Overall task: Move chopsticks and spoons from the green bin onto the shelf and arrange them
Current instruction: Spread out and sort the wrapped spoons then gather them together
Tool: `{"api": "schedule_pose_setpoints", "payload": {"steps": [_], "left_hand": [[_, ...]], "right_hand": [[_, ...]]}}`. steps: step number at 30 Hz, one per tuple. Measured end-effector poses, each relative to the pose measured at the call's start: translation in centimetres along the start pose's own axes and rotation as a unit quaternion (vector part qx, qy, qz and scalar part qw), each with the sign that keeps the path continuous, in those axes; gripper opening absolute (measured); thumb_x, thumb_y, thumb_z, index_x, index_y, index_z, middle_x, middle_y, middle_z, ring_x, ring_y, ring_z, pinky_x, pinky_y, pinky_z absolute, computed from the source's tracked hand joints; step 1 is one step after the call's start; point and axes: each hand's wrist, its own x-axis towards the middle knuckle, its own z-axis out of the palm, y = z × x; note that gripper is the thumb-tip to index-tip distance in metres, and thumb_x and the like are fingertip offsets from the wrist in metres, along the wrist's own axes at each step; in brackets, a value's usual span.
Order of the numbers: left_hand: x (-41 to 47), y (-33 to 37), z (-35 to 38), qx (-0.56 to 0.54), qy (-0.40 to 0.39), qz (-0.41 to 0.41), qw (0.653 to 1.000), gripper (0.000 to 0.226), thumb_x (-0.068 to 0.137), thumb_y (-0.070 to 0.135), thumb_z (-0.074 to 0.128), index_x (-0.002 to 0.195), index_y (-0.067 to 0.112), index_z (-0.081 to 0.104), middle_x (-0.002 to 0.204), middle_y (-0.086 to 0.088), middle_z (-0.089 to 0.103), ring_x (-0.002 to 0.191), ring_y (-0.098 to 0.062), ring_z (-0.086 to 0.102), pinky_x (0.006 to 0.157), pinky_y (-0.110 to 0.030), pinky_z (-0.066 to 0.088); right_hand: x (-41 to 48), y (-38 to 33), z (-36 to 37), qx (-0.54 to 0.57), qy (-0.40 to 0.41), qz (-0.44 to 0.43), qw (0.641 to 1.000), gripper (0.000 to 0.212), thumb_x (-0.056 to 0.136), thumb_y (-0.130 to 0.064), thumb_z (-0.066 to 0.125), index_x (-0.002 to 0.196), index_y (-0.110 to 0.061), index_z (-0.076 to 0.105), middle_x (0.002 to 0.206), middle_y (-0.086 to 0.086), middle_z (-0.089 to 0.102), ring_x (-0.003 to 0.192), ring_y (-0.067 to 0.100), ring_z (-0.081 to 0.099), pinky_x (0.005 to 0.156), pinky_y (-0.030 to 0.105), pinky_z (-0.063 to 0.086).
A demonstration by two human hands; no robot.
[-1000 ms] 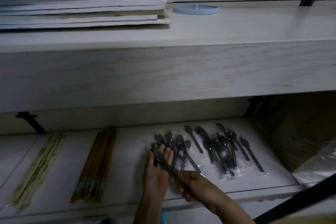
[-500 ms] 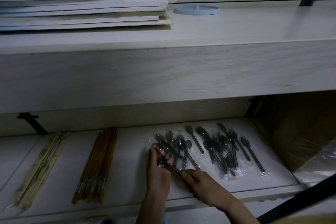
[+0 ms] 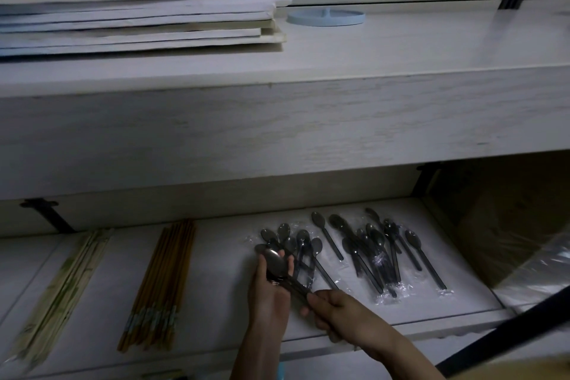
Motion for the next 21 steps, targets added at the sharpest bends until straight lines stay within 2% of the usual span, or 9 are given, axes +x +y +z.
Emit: {"api": "schedule_pose_setpoints", "payload": {"steps": [4,7,11,14,16,18,19,21], "left_hand": [[0.0,0.0,0.2,-0.036,0.005,-0.020,0.999,0.034,0.099,0.029,0.040,0.115,0.002,0.054,0.124,-0.016,0.050,0.090,-0.020,0.056,0.063,-0.025,0.059],[0.1,-0.1,0.0,-0.034,0.008,-0.019,0.999,0.030,0.099,0.027,0.040,0.102,0.003,0.058,0.128,-0.018,0.049,0.094,-0.021,0.056,0.065,-0.025,0.058],[0.2,-0.1,0.0,-0.041,0.000,0.000,0.999,0.043,0.099,0.027,0.038,0.133,0.001,0.045,0.140,-0.021,0.045,0.096,-0.022,0.057,0.073,-0.027,0.058],[0.5,-0.3,-0.2,-0.030,0.003,0.015,0.999,0.043,0.099,0.028,0.039,0.132,0.002,0.046,0.139,-0.018,0.046,0.108,-0.024,0.056,0.083,-0.031,0.057],[0.6,-0.5,-0.2,-0.023,-0.008,0.020,1.000,0.040,0.099,0.031,0.038,0.128,0.006,0.048,0.137,-0.016,0.048,0.123,-0.026,0.050,0.101,-0.039,0.046],[0.5,-0.6,-0.2,-0.026,-0.007,0.025,0.999,0.040,0.099,0.034,0.036,0.130,0.009,0.046,0.128,-0.014,0.053,0.123,-0.026,0.048,0.110,-0.041,0.036],[0.5,-0.6,0.0,-0.029,-0.006,0.030,0.999,0.038,0.099,0.034,0.036,0.127,0.012,0.046,0.119,-0.012,0.055,0.117,-0.025,0.050,0.106,-0.038,0.038],[0.4,-0.5,0.0,-0.029,-0.008,0.038,0.999,0.033,0.098,0.036,0.038,0.116,0.011,0.052,0.104,-0.009,0.056,0.097,-0.020,0.054,0.087,-0.031,0.045]], "right_hand": [[0.4,0.0,-0.2,0.088,-0.014,0.024,0.996,0.035,0.100,-0.028,0.038,0.080,-0.013,0.062,0.047,-0.007,0.039,0.038,0.005,0.030,0.042,0.013,0.027],[0.5,0.2,-0.3,0.095,-0.010,0.017,0.995,0.027,0.099,-0.027,0.040,0.082,-0.015,0.056,0.051,-0.004,0.043,0.037,0.004,0.031,0.041,0.013,0.028],[0.4,0.3,-0.6,-0.008,0.059,-0.058,0.997,0.012,0.093,-0.019,0.054,0.084,-0.012,0.052,0.064,-0.001,0.057,0.044,0.004,0.041,0.044,0.014,0.032],[0.3,0.2,-0.9,-0.113,0.117,-0.121,0.979,0.012,0.090,-0.015,0.058,0.078,-0.013,0.056,0.066,-0.004,0.062,0.046,-0.003,0.051,0.048,0.009,0.037],[0.4,0.1,-1.1,-0.155,0.136,-0.136,0.969,0.012,0.089,-0.017,0.059,0.077,-0.013,0.058,0.064,-0.004,0.064,0.043,-0.001,0.055,0.051,0.011,0.042],[0.4,0.0,-1.3,-0.193,0.142,-0.142,0.961,0.013,0.089,-0.019,0.059,0.076,-0.017,0.059,0.063,-0.004,0.066,0.044,0.001,0.058,0.055,0.011,0.044],[0.5,0.0,-1.4,-0.201,0.139,-0.143,0.959,0.014,0.089,-0.020,0.059,0.075,-0.020,0.059,0.062,-0.005,0.066,0.045,0.001,0.058,0.057,0.012,0.045],[0.6,0.0,-1.6,-0.199,0.132,-0.146,0.960,0.019,0.089,-0.020,0.059,0.070,-0.024,0.057,0.061,-0.006,0.066,0.046,0.000,0.057,0.058,0.012,0.044]]}}
